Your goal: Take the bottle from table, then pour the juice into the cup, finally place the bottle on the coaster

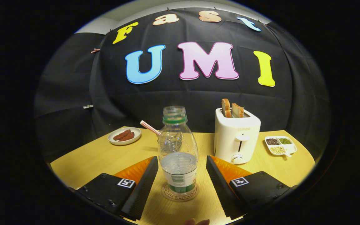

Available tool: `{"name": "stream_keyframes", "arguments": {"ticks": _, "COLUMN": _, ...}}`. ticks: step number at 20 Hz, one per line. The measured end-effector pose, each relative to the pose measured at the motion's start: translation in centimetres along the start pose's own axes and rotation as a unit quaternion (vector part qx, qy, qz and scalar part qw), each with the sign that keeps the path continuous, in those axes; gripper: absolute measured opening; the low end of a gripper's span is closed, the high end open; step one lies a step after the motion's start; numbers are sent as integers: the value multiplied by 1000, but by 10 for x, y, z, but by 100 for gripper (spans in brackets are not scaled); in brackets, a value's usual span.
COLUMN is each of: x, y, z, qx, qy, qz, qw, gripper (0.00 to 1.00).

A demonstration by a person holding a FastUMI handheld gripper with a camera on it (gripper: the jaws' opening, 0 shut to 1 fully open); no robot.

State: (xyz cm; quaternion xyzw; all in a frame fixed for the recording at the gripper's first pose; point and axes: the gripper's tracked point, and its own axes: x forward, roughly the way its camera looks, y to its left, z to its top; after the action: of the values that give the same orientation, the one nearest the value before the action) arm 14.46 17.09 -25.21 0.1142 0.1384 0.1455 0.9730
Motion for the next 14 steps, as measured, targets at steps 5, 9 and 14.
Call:
{"name": "stream_keyframes", "arguments": {"ticks": 5, "x": -60, "y": 0, "z": 51, "qx": -20, "qy": -14, "qz": -6, "qw": 1000, "gripper": 96}}
{"name": "stream_keyframes", "arguments": {"ticks": 9, "x": -108, "y": -6, "z": 103, "qx": -30, "qy": -30, "qz": -16, "qw": 999, "gripper": 96}}
{"name": "stream_keyframes", "arguments": {"ticks": 14, "x": -156, "y": -4, "z": 171, "qx": -47, "qy": -69, "qz": -20, "qw": 996, "gripper": 96}}
